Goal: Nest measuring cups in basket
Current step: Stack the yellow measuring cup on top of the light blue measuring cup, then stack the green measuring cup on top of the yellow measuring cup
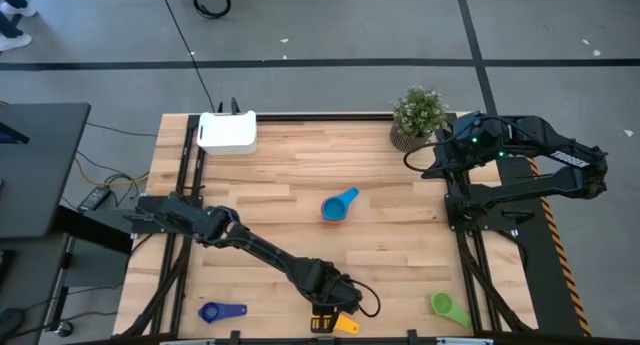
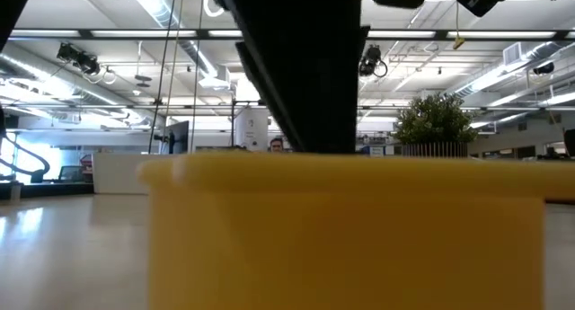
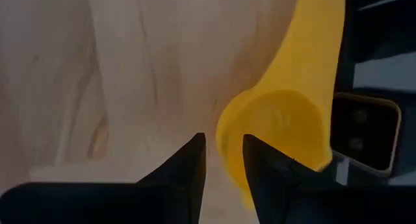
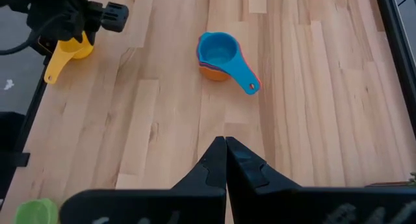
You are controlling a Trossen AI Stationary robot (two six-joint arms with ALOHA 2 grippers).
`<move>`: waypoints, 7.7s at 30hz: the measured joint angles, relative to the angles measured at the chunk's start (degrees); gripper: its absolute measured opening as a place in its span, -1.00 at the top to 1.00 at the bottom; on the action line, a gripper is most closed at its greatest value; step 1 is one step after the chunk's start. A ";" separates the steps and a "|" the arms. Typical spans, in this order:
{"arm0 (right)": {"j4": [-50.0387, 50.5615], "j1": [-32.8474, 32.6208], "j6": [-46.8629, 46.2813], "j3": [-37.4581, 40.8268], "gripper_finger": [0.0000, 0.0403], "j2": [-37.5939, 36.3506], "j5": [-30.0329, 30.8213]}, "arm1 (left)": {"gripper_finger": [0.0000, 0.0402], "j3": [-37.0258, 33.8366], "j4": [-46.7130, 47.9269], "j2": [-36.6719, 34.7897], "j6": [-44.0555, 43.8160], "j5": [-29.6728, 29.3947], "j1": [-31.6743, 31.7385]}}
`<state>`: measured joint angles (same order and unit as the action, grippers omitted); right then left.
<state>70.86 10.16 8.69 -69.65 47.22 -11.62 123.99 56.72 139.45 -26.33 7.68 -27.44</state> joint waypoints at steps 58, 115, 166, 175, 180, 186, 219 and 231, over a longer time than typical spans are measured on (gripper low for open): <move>1.00 0.04 -1.26 0.00 0.99 0.02 4.68 | 0.96 0.06 14.24 -11.91 -19.36 -6.33 31.83; 1.29 0.04 -1.22 0.00 0.99 0.00 4.52 | 0.96 0.03 15.14 -4.34 -20.24 -8.34 29.86; 1.26 0.04 -1.66 0.00 0.99 0.00 4.50 | 0.94 0.65 16.75 -4.62 -13.81 -5.32 29.49; 1.24 0.04 -1.66 0.00 0.99 0.02 4.48 | 0.95 0.74 17.28 -8.67 -33.68 -10.30 27.61; 1.24 0.04 -1.27 0.00 0.99 0.02 4.48 | 0.96 0.72 17.61 -8.61 -41.52 -12.67 25.57; 1.24 0.04 -1.16 -0.02 0.98 0.02 4.48 | 0.96 -1.01 17.41 -8.32 -40.55 -16.32 24.88; 0.84 0.06 -1.64 -0.02 0.99 0.02 4.50 | 0.61 -0.82 14.19 -8.20 -27.89 -10.86 27.02; 11.06 -0.78 -0.07 -0.07 0.99 -1.71 -6.75 | 0.60 9.23 13.30 -12.85 -15.85 -7.67 24.10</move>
<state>81.92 9.38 8.62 -69.71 45.51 -18.36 133.21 70.01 126.61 -42.18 0.02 -3.34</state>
